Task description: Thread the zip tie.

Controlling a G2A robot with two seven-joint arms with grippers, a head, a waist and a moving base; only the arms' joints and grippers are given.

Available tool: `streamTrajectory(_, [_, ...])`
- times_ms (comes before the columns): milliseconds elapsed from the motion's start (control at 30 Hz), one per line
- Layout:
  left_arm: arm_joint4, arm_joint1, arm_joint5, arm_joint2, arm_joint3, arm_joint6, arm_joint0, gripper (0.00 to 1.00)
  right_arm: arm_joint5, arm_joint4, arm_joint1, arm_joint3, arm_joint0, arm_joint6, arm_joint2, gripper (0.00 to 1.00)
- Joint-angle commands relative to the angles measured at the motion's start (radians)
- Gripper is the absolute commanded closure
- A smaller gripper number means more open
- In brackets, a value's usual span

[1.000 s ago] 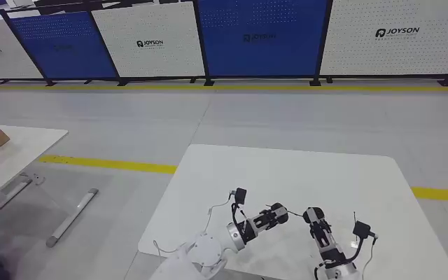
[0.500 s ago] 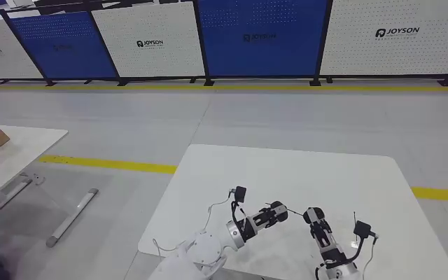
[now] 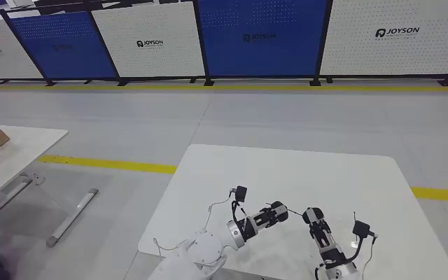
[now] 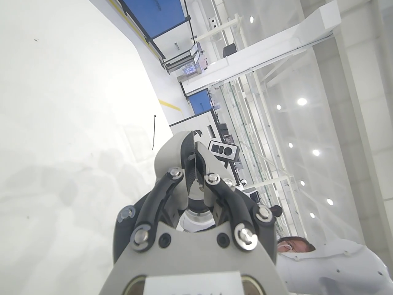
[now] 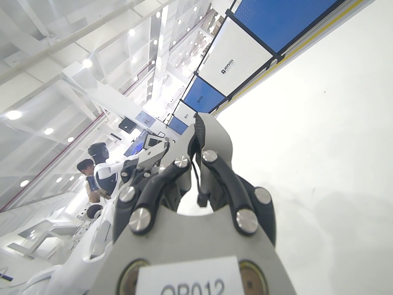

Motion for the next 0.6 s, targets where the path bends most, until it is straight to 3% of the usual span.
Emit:
streamTrajectory(0, [0.001,0.000,0.001,0.000,0.000,-0.001,0.000,1.00,0.000,0.001,0.001,0.000,0.000,0.001,-0.001,1.00])
streamTrajectory(33, [0.002,0.000,0.001,0.000,0.000,-0.001,0.000,1.00,0.000,0.001,0.001,0.000,0.001,0.001,-0.001,1.00])
streamTrajectory(233, [0.008,-0.001,0.000,0.002,-0.001,0.005,0.002,1.00,0.000,0.001,0.003,0.001,0.001,0.000,-0.003,0.74])
streamTrajectory(367, [0.017,-0.001,-0.003,0.007,-0.002,0.013,0.008,1.00,0.000,0.000,0.005,0.000,0.001,-0.001,-0.004,0.69])
streamTrajectory(567, [0.028,-0.003,-0.008,0.012,-0.002,0.029,0.013,1.00,0.000,-0.006,0.006,0.001,0.001,-0.008,-0.009,0.71])
